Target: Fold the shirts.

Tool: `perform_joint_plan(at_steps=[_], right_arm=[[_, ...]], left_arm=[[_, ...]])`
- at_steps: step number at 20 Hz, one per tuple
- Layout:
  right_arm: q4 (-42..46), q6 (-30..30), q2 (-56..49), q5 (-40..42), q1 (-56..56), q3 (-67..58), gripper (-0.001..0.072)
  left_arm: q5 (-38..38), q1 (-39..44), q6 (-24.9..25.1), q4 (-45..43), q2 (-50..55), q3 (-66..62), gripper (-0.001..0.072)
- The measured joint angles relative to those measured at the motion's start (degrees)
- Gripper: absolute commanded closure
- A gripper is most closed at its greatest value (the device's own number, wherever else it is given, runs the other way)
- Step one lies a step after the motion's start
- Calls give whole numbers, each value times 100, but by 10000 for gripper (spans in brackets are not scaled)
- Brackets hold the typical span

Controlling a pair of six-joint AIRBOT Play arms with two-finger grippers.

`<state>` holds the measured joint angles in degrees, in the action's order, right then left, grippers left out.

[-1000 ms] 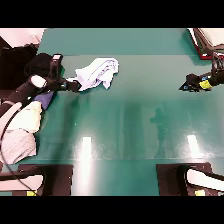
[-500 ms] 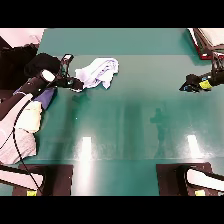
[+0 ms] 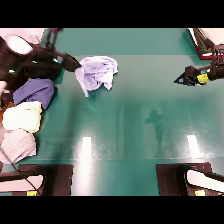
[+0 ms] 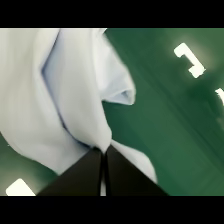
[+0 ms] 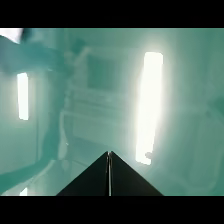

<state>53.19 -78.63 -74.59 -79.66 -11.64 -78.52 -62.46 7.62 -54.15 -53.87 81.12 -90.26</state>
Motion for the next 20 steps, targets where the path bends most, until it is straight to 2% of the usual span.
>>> perform_joint_plan(at_steps=[2, 3, 4, 5, 7, 10, 16, 20], right_arm=[[-114, 17, 17, 4, 343, -107, 680], [-146, 17, 22, 13, 573, -140, 534], [-164, 22, 9, 15, 798, -160, 294], [-175, 26, -17, 39, 1049, -179, 191], [-186, 31, -127, 168, 1556, -199, 191], [-208, 31, -407, 682, 2317, -212, 191], [-232, 146, -1499, 1797, 3681, -221, 192], [-267, 214, -2140, 2599, 4212, -221, 192]], left_arm=[[-640, 2, -11, -20, -518, -162, 687], [-1032, 2, -90, -76, -754, -212, 687], [-1403, 4, -210, -175, -938, -243, 687], [-1755, 4, -350, -334, -1095, -260, 687], [-2382, 4, -656, -793, -1355, -280, 687], [-2896, 0, -1034, -1429, -1554, -291, 686], [-3220, 0, -1300, -1838, -1663, -295, 686], [-3270, 2, -1346, -1912, -1679, -295, 686]])
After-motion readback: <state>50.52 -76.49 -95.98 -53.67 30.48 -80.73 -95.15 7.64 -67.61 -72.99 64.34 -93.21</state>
